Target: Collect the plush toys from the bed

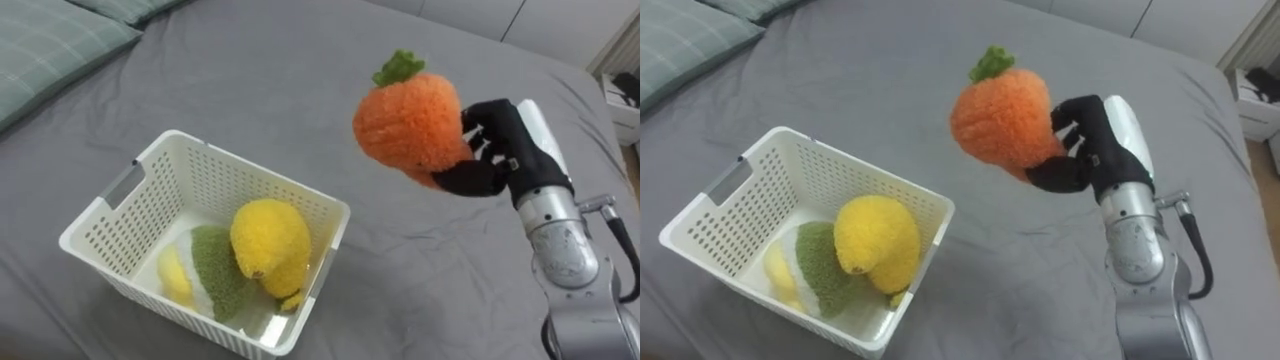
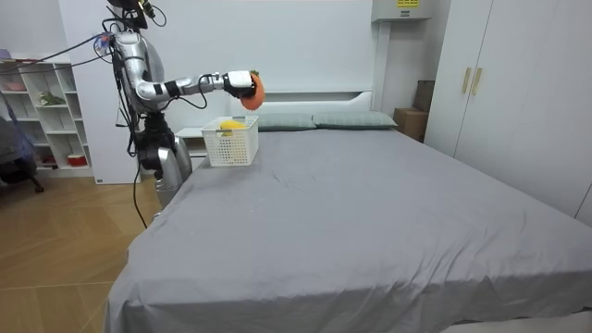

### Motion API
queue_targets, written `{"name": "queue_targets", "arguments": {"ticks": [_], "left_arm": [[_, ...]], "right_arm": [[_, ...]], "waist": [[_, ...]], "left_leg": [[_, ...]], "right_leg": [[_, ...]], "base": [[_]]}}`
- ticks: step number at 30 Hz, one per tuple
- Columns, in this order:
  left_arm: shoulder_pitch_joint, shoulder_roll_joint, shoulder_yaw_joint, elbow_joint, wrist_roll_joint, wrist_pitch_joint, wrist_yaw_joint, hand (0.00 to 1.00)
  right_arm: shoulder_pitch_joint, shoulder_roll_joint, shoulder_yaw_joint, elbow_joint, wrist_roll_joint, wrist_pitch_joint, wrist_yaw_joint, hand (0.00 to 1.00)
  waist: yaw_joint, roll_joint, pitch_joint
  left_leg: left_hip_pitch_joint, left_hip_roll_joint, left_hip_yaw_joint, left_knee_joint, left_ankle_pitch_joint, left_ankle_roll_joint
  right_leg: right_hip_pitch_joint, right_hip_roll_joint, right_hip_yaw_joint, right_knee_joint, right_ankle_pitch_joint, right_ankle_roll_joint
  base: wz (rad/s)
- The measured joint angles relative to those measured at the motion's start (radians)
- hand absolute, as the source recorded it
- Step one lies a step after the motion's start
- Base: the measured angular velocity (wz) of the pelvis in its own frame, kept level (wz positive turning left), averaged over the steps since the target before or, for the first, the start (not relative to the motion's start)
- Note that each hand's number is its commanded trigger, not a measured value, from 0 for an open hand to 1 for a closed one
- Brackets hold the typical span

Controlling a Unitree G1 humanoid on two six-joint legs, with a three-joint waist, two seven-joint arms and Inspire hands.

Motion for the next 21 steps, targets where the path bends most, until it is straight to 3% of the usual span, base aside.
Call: {"name": "queue_targets", "arguments": {"ticks": [7, 11, 15, 21], "left_arm": [[0.000, -0.006, -0.002, -0.003, 0.038, 0.002, -0.020, 0.00], [0.000, -0.003, -0.021, -0.001, 0.038, 0.023, -0.020, 0.00], [-0.009, -0.001, -0.021, -0.001, 0.039, 0.023, -0.020, 0.00], [-0.019, -0.001, -0.022, -0.002, 0.040, 0.039, -0.028, 0.00]], "right_arm": [[-0.055, 0.002, 0.059, -0.030, -0.023, -0.019, 0.003, 1.00], [-0.108, 0.003, 0.134, -0.033, -0.028, 0.005, 0.007, 1.00], [-0.170, 0.006, 0.206, -0.033, -0.023, 0.006, 0.024, 1.00], [-0.177, 0.022, 0.257, -0.020, -0.023, 0.006, 0.053, 1.00]], "waist": [[0.039, -0.007, -0.0041], [0.066, -0.010, -0.0041], [0.090, -0.023, 0.0006], [0.128, -0.032, 0.0074]], "left_leg": [[-0.016, -0.006, -0.028, 0.004, 0.000, 0.000], [-0.017, -0.008, -0.034, 0.009, 0.001, 0.001], [-0.018, -0.009, -0.053, 0.012, 0.002, 0.000], [-0.040, -0.013, -0.072, 0.026, 0.002, 0.001]], "right_leg": [[-0.003, 0.000, -0.029, -0.002, 0.000, 0.000], [-0.002, 0.000, -0.033, -0.001, 0.000, 0.000], [0.003, 0.000, -0.036, -0.002, 0.000, 0.000], [-0.005, -0.002, -0.060, -0.002, 0.003, 0.002]], "base": [[0.12], [0.05], [0.11], [0.11]]}}
